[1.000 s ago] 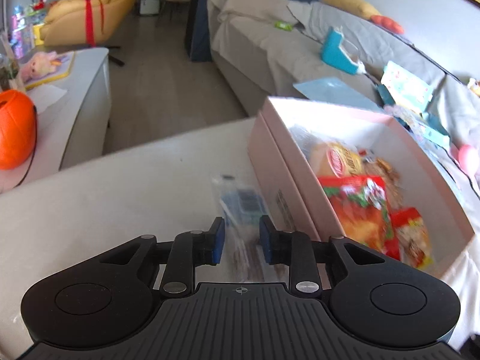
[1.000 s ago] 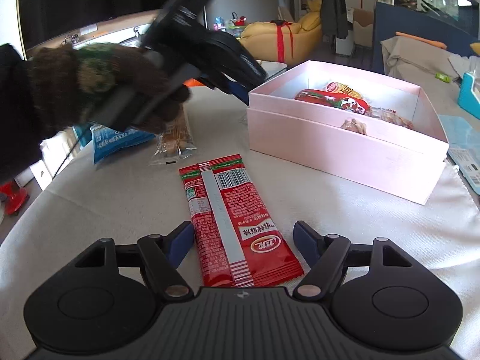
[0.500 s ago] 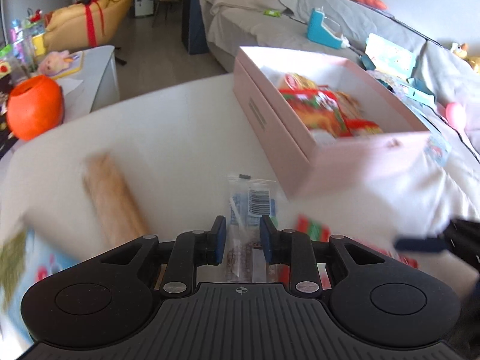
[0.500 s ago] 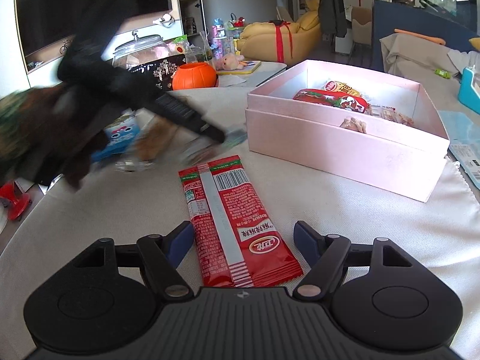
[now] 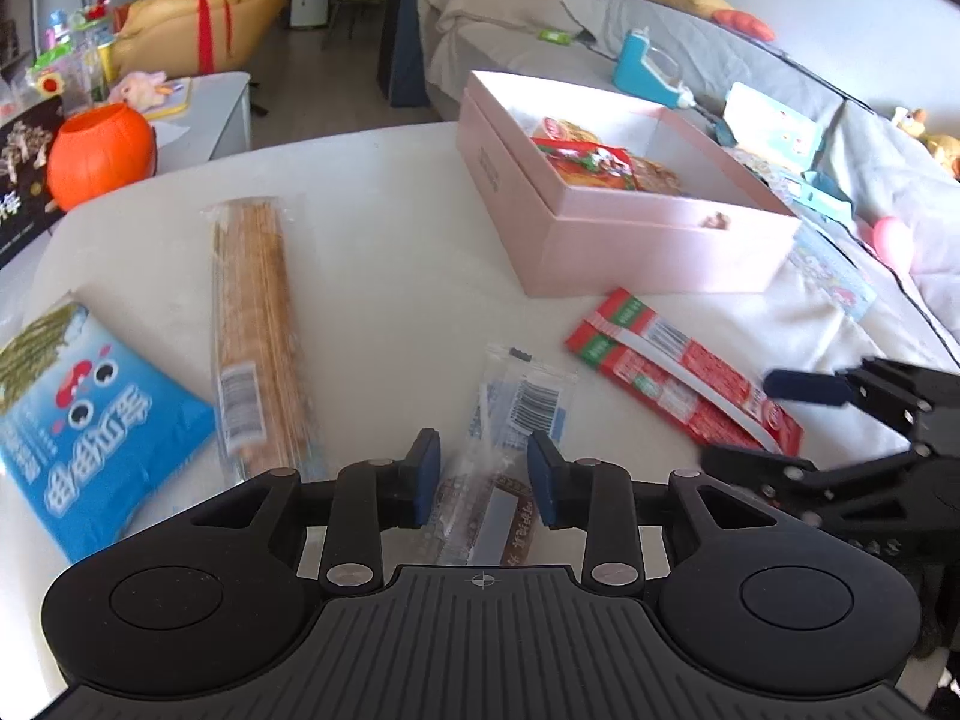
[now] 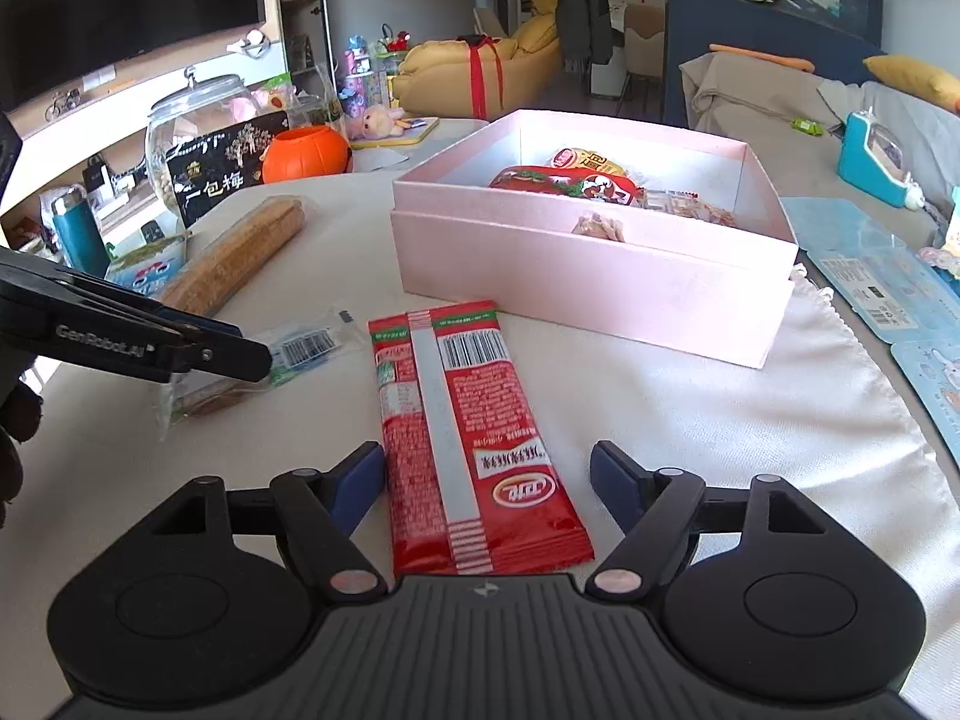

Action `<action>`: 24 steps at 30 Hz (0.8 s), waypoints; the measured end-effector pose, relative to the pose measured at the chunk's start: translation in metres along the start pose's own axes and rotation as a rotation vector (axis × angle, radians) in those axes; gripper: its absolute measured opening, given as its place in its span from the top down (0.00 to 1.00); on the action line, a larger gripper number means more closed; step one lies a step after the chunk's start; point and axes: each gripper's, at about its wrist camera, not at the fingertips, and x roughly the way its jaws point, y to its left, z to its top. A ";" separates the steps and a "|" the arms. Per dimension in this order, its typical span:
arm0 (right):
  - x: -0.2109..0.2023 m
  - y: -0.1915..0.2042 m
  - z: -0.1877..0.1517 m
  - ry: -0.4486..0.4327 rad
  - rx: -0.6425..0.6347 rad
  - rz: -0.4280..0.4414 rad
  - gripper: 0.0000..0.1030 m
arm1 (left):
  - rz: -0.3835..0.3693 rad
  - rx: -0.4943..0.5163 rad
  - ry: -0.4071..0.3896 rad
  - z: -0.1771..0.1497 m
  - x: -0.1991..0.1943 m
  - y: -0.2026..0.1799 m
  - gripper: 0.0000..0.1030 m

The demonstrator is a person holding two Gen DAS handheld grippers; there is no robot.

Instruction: Organize snacks

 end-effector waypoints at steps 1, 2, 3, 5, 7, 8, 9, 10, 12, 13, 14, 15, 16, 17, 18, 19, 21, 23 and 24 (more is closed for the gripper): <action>0.000 0.001 0.000 0.002 -0.008 -0.003 0.24 | -0.010 0.017 0.003 -0.004 -0.003 -0.002 0.65; 0.000 0.001 0.000 0.003 -0.014 -0.007 0.23 | -0.020 0.039 0.006 -0.007 -0.006 -0.005 0.65; 0.000 0.002 -0.001 0.004 -0.020 -0.011 0.23 | -0.027 0.061 0.011 -0.010 -0.009 -0.007 0.64; 0.000 0.004 -0.001 0.002 -0.022 -0.013 0.23 | -0.027 0.089 0.012 -0.014 -0.017 -0.010 0.64; -0.001 0.002 -0.002 0.000 -0.017 -0.008 0.22 | -0.009 0.135 -0.018 -0.020 -0.030 -0.015 0.65; -0.001 0.002 -0.002 -0.001 -0.015 -0.007 0.22 | -0.004 0.162 -0.024 -0.022 -0.036 -0.019 0.65; -0.001 0.001 -0.002 -0.002 -0.014 -0.007 0.22 | 0.000 0.185 -0.015 -0.024 -0.039 -0.022 0.65; -0.001 0.001 -0.002 -0.003 -0.012 -0.007 0.22 | 0.000 0.207 0.003 -0.026 -0.039 -0.026 0.65; -0.001 0.001 -0.002 -0.004 -0.010 -0.005 0.22 | 0.017 0.260 0.034 -0.032 -0.037 -0.035 0.63; -0.001 0.001 -0.002 -0.004 -0.009 -0.005 0.22 | 0.039 0.299 0.027 -0.035 -0.037 -0.041 0.63; -0.001 0.001 -0.002 -0.004 -0.008 -0.004 0.22 | 0.061 0.328 0.029 -0.037 -0.035 -0.046 0.63; -0.001 0.001 -0.002 -0.005 -0.006 -0.002 0.22 | 0.075 0.341 0.031 -0.037 -0.034 -0.049 0.62; -0.001 0.000 -0.002 -0.006 -0.003 -0.001 0.22 | 0.081 0.339 0.034 -0.036 -0.032 -0.050 0.59; -0.002 0.000 -0.002 -0.006 -0.001 0.000 0.22 | 0.079 0.330 0.035 -0.035 -0.030 -0.050 0.58; -0.002 0.000 -0.002 -0.007 0.000 0.001 0.22 | 0.081 0.322 0.034 -0.033 -0.028 -0.050 0.57; -0.002 0.000 -0.002 -0.007 0.000 0.001 0.22 | 0.089 0.316 0.032 -0.031 -0.027 -0.048 0.57; -0.002 0.000 -0.002 -0.007 0.000 0.001 0.22 | 0.126 0.298 0.057 -0.029 -0.020 -0.042 0.52; -0.002 0.000 -0.002 -0.007 0.001 0.001 0.22 | 0.110 0.226 0.050 -0.027 -0.018 -0.029 0.48; -0.002 0.000 -0.002 -0.007 0.001 0.002 0.22 | 0.102 0.187 0.050 -0.026 -0.018 -0.022 0.42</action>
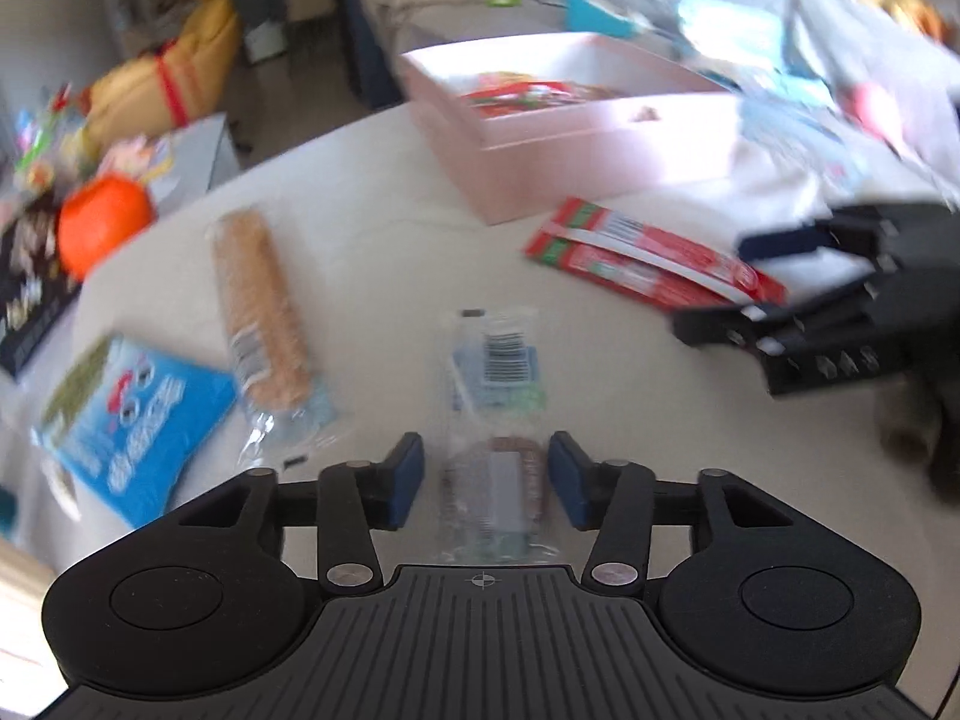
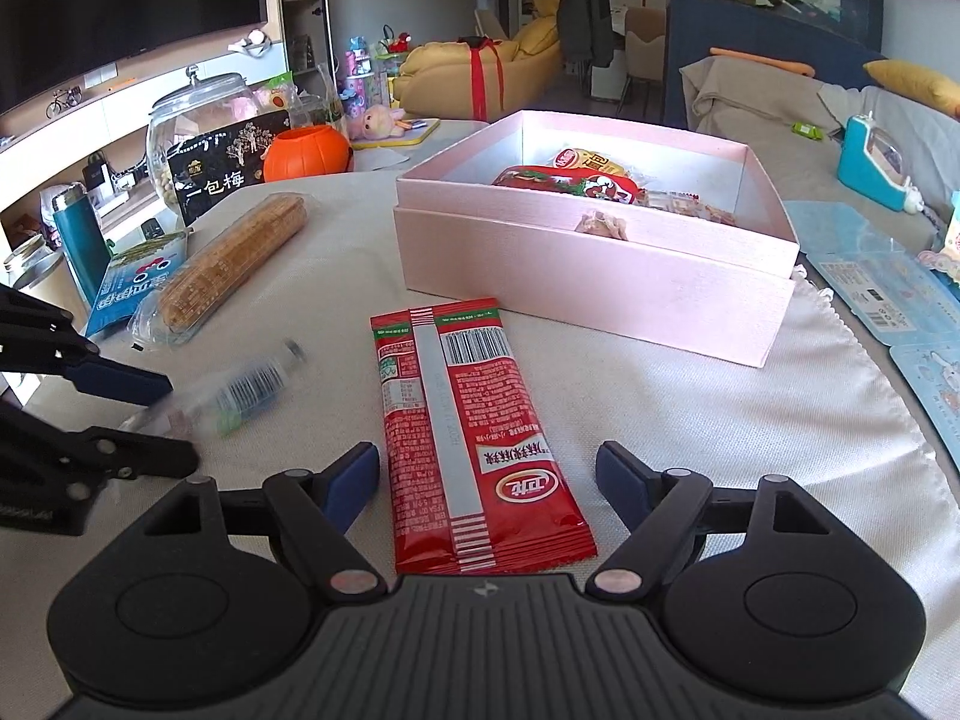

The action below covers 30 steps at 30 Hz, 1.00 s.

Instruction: Organize snacks

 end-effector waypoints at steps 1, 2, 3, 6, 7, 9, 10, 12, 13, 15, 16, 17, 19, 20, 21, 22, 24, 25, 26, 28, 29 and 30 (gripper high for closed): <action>0.000 0.000 0.000 0.000 0.000 0.000 0.22 | -0.003 -0.028 -0.002 -0.001 0.000 0.004 0.40; 0.000 0.000 0.000 0.000 -0.001 0.000 0.22 | -0.006 -0.048 -0.010 -0.002 0.000 0.008 0.40; 0.000 0.000 0.000 0.001 -0.002 0.001 0.22 | -0.009 -0.061 -0.016 -0.003 -0.001 0.009 0.40; -0.001 0.001 -0.001 0.003 -0.008 0.003 0.20 | 0.001 -0.084 -0.019 -0.005 -0.003 0.007 0.42; -0.001 0.001 0.000 0.005 -0.011 0.004 0.18 | 0.005 -0.094 -0.018 -0.004 -0.003 0.006 0.43; 0.001 0.002 0.000 0.012 -0.024 0.007 0.15 | 0.012 -0.114 -0.011 -0.004 -0.004 0.003 0.43; 0.002 0.004 0.001 0.021 -0.036 0.012 0.11 | 0.011 -0.125 -0.009 -0.004 -0.005 0.002 0.43; 0.005 0.005 0.004 0.047 -0.059 0.034 0.04 | 0.003 -0.152 -0.018 -0.006 -0.007 -0.002 0.43; 0.007 0.006 0.005 0.061 -0.072 0.046 0.02 | 0.009 -0.157 -0.031 -0.009 -0.008 -0.005 0.43; 0.008 0.007 0.006 0.077 -0.087 0.052 0.02 | 0.039 -0.150 -0.063 -0.014 -0.008 -0.011 0.43; 0.008 0.008 0.006 0.080 -0.087 0.052 0.02 | 0.048 -0.159 -0.078 -0.017 -0.009 -0.012 0.43; 0.007 0.008 0.007 0.083 -0.083 0.052 0.02 | 0.053 -0.172 -0.091 -0.019 -0.009 -0.012 0.43; 0.005 0.006 0.009 0.085 -0.047 0.049 0.07 | 0.057 -0.189 -0.114 -0.022 -0.010 -0.012 0.43; 0.003 0.005 0.012 0.082 -0.019 0.054 0.08 | 0.058 -0.196 -0.127 -0.023 -0.010 -0.012 0.43; 0.003 0.003 0.016 0.079 0.011 0.067 0.09 | 0.059 -0.199 -0.138 -0.024 -0.010 -0.012 0.43; 0.002 0.001 0.020 0.073 0.034 0.071 0.09 | 0.065 -0.195 -0.148 -0.025 -0.009 -0.013 0.43; 0.003 0.003 0.029 0.063 0.039 0.038 0.09 | 0.084 -0.180 -0.161 -0.027 -0.008 -0.017 0.43; 0.006 0.006 0.032 0.056 0.026 0.014 0.09 | 0.094 -0.173 -0.165 -0.027 -0.008 -0.019 0.43; 0.011 0.008 0.034 0.056 0.009 -0.009 0.09 | 0.101 -0.170 -0.166 -0.027 -0.008 -0.021 0.43; 0.025 0.011 0.038 0.079 -0.008 -0.039 0.12 | 0.095 -0.177 -0.163 -0.027 -0.008 -0.019 0.43; 0.033 0.011 0.040 0.096 -0.007 -0.043 0.15 | 0.089 -0.183 -0.161 -0.027 -0.008 -0.017 0.43; 0.040 0.011 0.042 0.113 0.001 -0.042 0.17 | 0.082 -0.189 -0.159 -0.026 -0.009 -0.015 0.43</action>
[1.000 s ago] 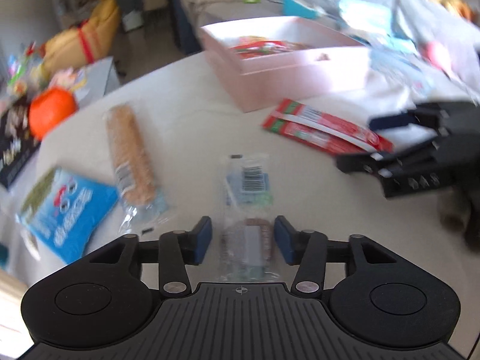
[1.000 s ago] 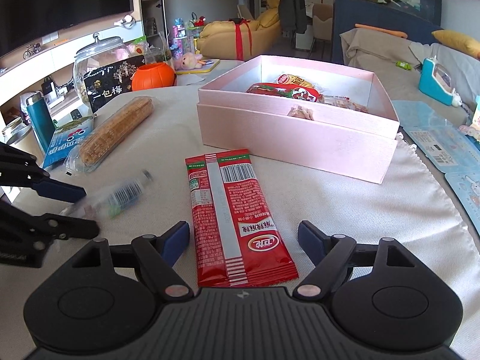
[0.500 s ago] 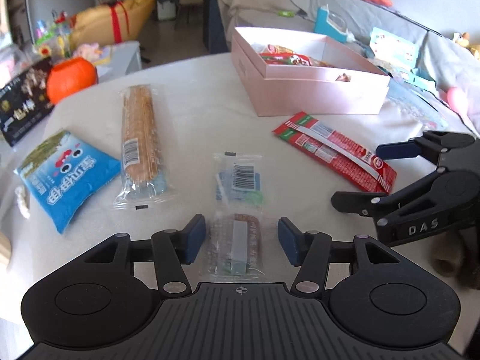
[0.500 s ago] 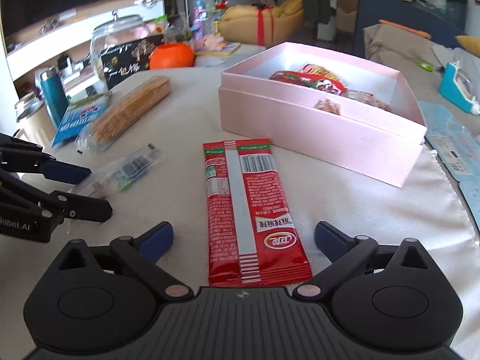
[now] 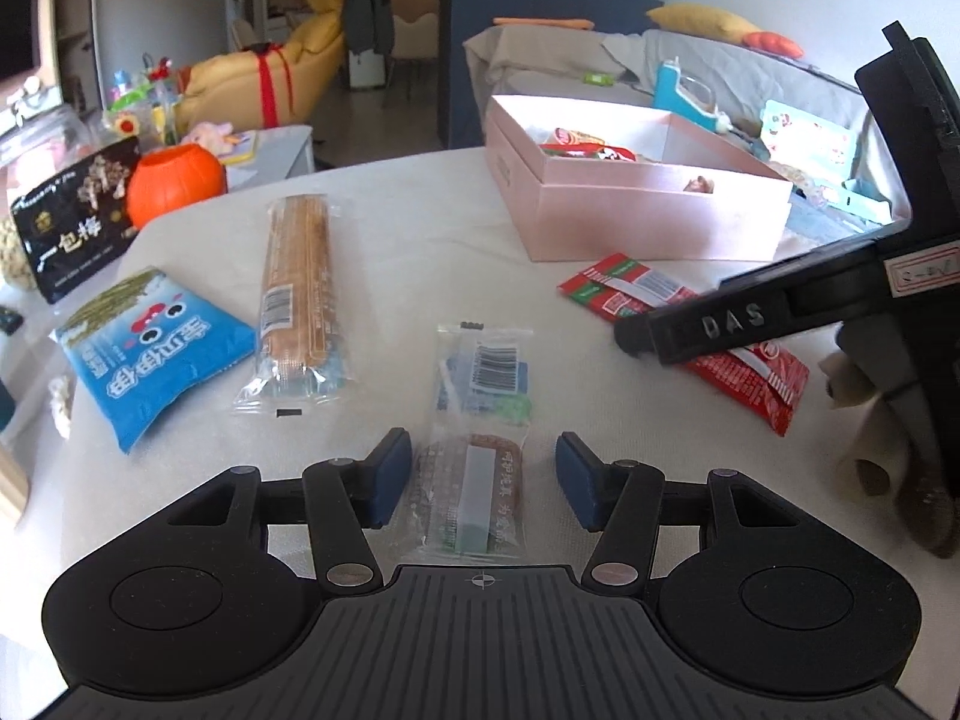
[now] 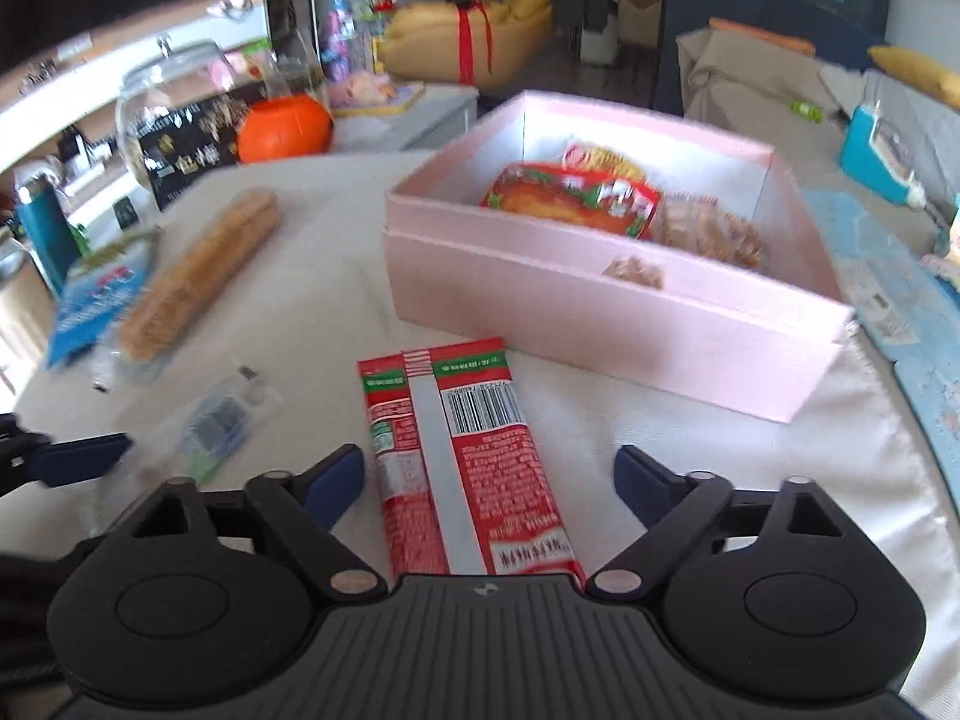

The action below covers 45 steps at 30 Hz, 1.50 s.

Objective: Organize snacks
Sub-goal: 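Grasp and lift the clear packet with the left gripper while the right gripper lifts the sausage pack, then release the clear packet into the pink box with the left gripper while the right drops the sausage pack in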

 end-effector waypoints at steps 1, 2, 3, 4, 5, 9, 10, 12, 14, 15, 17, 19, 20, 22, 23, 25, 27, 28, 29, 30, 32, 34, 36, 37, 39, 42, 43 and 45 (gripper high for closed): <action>0.001 0.000 0.002 -0.014 0.007 -0.004 0.24 | -0.006 -0.005 0.004 0.001 0.000 0.001 0.43; 0.000 0.001 0.003 -0.014 0.004 0.006 0.30 | -0.012 -0.012 0.008 0.001 0.001 0.003 0.43; -0.002 0.003 0.003 -0.017 -0.007 0.018 0.46 | -0.018 -0.019 0.012 0.002 0.001 0.005 0.43; -0.006 0.004 0.002 -0.016 -0.020 0.028 0.46 | -0.021 -0.027 0.017 0.004 0.001 0.006 0.43; -0.010 0.005 0.001 -0.013 -0.029 0.033 0.47 | -0.023 -0.031 0.023 0.005 0.001 0.006 0.43; -0.022 -0.003 -0.014 -0.008 -0.022 0.033 0.47 | -0.012 -0.025 0.055 0.011 0.004 0.004 0.43; -0.026 -0.007 -0.017 -0.007 -0.007 0.033 0.47 | -0.010 -0.019 0.061 0.012 0.005 0.003 0.43; -0.032 -0.016 -0.022 0.000 0.019 0.041 0.47 | -0.010 -0.009 0.070 0.014 0.007 0.003 0.42; -0.036 -0.022 -0.026 0.006 0.028 0.042 0.47 | -0.019 -0.014 0.070 0.016 0.009 0.005 0.42; -0.037 -0.024 -0.028 0.006 0.025 0.035 0.46 | -0.026 -0.022 0.068 0.017 0.011 0.007 0.42; -0.037 -0.025 -0.032 -0.002 0.015 0.021 0.45 | -0.042 -0.044 0.068 0.020 0.014 0.013 0.42; -0.036 -0.024 -0.033 -0.012 0.006 0.011 0.42 | -0.052 -0.072 0.080 0.023 0.014 0.016 0.42; -0.036 -0.023 -0.033 -0.016 0.001 0.004 0.41 | -0.054 -0.075 0.086 0.024 0.014 0.016 0.42; -0.034 -0.020 -0.032 -0.025 -0.008 -0.010 0.39 | -0.054 -0.053 0.091 0.024 0.014 0.014 0.42; -0.032 -0.018 -0.031 -0.028 -0.012 -0.018 0.39 | -0.055 -0.042 0.090 0.023 0.014 0.013 0.42; -0.031 -0.016 -0.029 -0.028 -0.019 -0.024 0.41 | -0.059 -0.044 0.086 0.023 0.013 0.015 0.44; -0.033 -0.014 -0.027 -0.018 -0.022 -0.017 0.48 | -0.036 -0.050 0.078 0.020 0.009 0.016 0.57; -0.035 -0.013 -0.028 -0.014 -0.028 -0.015 0.50 | -0.023 -0.043 0.073 0.019 0.007 0.016 0.59; -0.038 -0.011 -0.028 -0.014 -0.035 -0.007 0.51 | -0.028 -0.041 0.069 0.017 0.005 0.015 0.59; -0.042 -0.010 -0.029 -0.018 -0.037 0.008 0.52 | -0.032 -0.040 0.064 0.014 0.003 0.015 0.59; -0.051 -0.011 -0.029 -0.025 -0.029 0.040 0.53 | -0.039 -0.028 0.058 0.011 -0.002 0.011 0.61; -0.061 -0.012 -0.028 -0.040 -0.018 0.055 0.53 | -0.061 -0.012 0.062 0.010 -0.005 0.004 0.61; -0.073 -0.016 -0.025 -0.061 -0.006 0.067 0.54 | -0.092 -0.006 0.059 0.013 -0.010 -0.002 0.62; -0.079 -0.018 -0.022 -0.072 -0.001 0.074 0.54 | -0.105 -0.002 0.047 0.018 -0.012 -0.005 0.62; -0.092 -0.024 -0.017 -0.098 0.008 0.086 0.55 | -0.118 0.002 0.003 0.032 -0.019 -0.010 0.62; -0.112 -0.032 -0.001 -0.148 -0.004 0.072 0.56 | -0.142 -0.001 -0.092 0.068 -0.030 -0.015 0.62; -0.119 -0.036 0.007 -0.170 -0.005 0.068 0.57 | -0.149 -0.004 -0.125 0.081 -0.034 -0.016 0.62; -0.133 -0.047 0.027 -0.211 0.007 0.074 0.57 | -0.171 -0.010 -0.182 0.109 -0.039 -0.019 0.62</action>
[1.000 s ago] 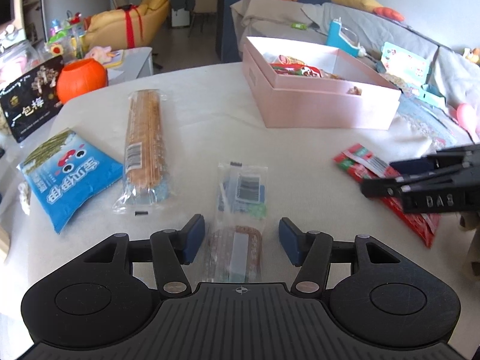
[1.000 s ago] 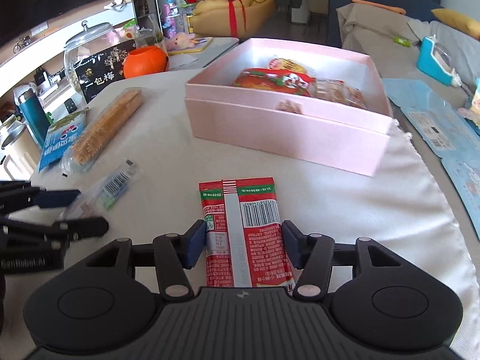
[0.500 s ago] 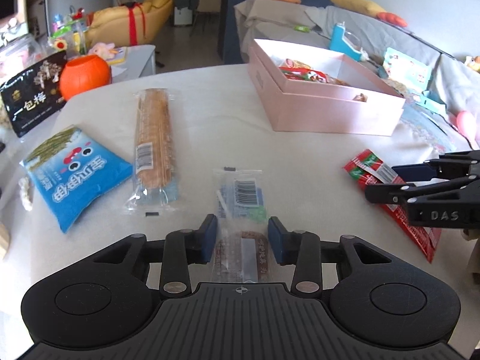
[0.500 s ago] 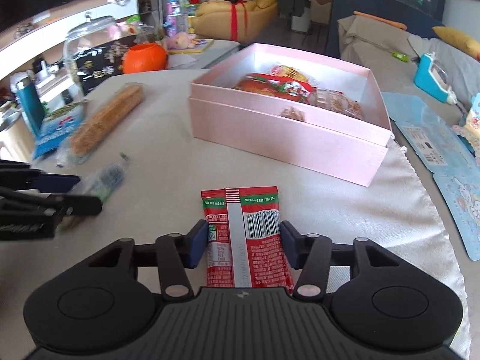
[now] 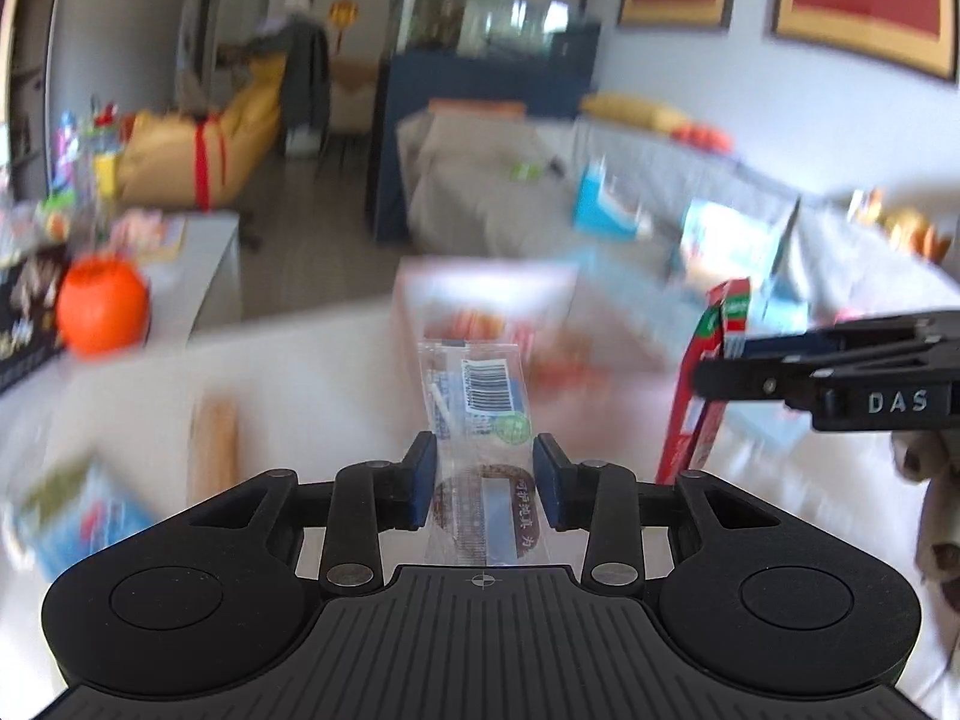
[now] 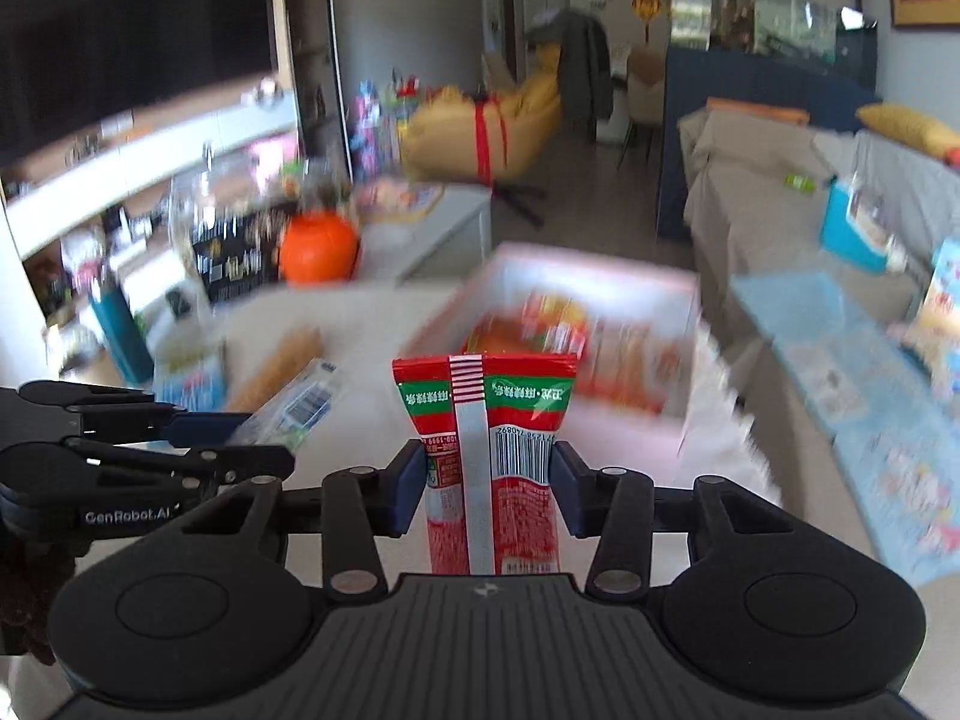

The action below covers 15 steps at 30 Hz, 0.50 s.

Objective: Organize snacks
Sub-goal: 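Release the clear packet into the pink box with the left gripper while the right drops the sausage pack in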

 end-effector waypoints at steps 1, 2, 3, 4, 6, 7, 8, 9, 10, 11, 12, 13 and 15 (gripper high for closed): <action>-0.004 -0.005 0.013 -0.017 0.005 0.004 0.58 | -0.009 0.004 -0.026 0.014 0.002 -0.002 0.61; -0.006 -0.009 0.027 -0.034 0.006 0.004 0.58 | -0.011 0.015 -0.052 0.028 0.005 -0.004 0.61; -0.008 -0.013 0.041 -0.053 0.003 -0.005 0.58 | -0.009 0.032 -0.079 0.041 0.008 -0.007 0.61; -0.007 -0.016 0.057 -0.071 -0.004 -0.018 0.58 | -0.009 0.045 -0.108 0.053 0.013 -0.009 0.61; -0.003 -0.021 0.087 -0.093 -0.008 -0.043 0.58 | -0.027 0.022 -0.157 0.074 0.026 -0.009 0.60; 0.001 -0.024 0.101 -0.098 -0.004 -0.054 0.57 | -0.059 -0.017 -0.174 0.081 0.038 -0.005 0.57; 0.007 -0.027 0.115 -0.106 0.000 -0.062 0.55 | -0.100 -0.057 -0.180 0.085 0.053 0.002 0.57; 0.014 -0.030 0.127 -0.114 -0.002 -0.059 0.48 | -0.142 -0.091 -0.149 0.086 0.073 0.009 0.57; 0.023 -0.033 0.138 -0.111 -0.007 -0.058 0.37 | -0.170 -0.127 -0.069 0.087 0.093 0.016 0.59; 0.033 -0.038 0.147 -0.096 0.004 -0.076 0.33 | -0.193 -0.169 0.012 0.084 0.111 0.023 0.60; 0.044 -0.043 0.154 -0.073 0.031 -0.097 0.33 | -0.206 -0.208 0.060 0.078 0.120 0.031 0.61; 0.052 -0.049 0.157 -0.042 0.059 -0.101 0.33 | -0.212 -0.240 0.072 0.070 0.121 0.038 0.61; 0.063 -0.062 0.153 0.001 0.104 -0.080 0.33 | -0.203 -0.269 0.054 0.052 0.110 0.051 0.61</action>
